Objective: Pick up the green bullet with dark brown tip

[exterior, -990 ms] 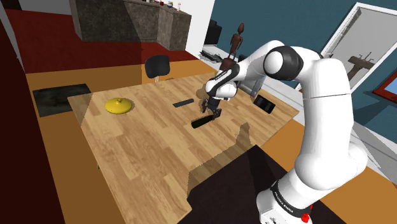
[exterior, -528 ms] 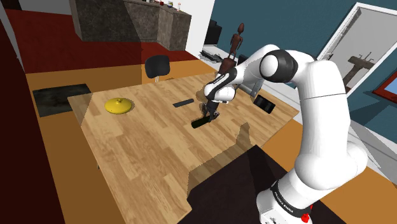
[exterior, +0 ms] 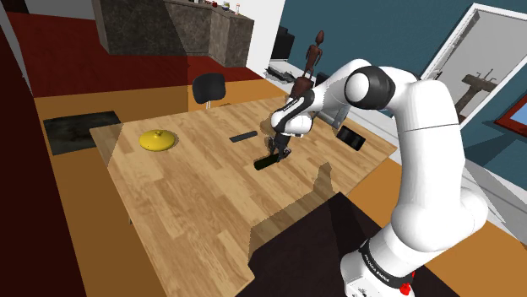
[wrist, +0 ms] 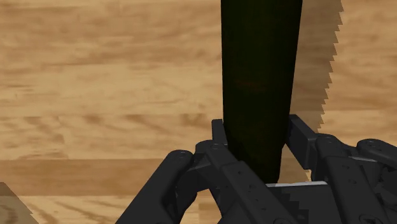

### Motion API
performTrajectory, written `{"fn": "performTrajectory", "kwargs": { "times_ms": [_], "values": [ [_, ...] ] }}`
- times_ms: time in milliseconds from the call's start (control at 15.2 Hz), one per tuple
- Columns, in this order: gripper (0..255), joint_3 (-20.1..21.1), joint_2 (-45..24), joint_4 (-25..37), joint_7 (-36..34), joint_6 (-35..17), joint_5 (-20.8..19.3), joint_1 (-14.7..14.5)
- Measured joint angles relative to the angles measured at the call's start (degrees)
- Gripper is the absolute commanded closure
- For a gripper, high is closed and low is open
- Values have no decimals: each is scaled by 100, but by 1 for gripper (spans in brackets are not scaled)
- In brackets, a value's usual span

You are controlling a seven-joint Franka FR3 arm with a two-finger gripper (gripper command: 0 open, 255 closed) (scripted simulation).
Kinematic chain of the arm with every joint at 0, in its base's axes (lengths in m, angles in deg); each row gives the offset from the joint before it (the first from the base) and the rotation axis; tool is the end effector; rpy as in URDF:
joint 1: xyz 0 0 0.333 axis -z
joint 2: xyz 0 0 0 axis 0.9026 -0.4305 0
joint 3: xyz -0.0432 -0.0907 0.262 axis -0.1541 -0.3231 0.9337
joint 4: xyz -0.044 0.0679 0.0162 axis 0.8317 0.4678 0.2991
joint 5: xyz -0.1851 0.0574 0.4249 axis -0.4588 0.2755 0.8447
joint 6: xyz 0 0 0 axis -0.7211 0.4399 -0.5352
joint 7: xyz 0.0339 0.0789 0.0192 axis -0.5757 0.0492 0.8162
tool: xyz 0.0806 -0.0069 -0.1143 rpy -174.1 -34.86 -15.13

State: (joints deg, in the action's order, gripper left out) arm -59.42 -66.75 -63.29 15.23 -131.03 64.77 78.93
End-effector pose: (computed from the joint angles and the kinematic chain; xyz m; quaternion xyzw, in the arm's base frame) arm 0.6196 -0.1935 -0.0239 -0.7399 0.6719 0.0309 0.0119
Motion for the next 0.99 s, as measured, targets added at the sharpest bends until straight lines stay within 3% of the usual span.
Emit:
{"fn": "performTrajectory", "kwargs": {
  "times_ms": [990],
  "values": [
    [255, -86, 918, -314, -81, 607, -85, -62]
  ]
}}
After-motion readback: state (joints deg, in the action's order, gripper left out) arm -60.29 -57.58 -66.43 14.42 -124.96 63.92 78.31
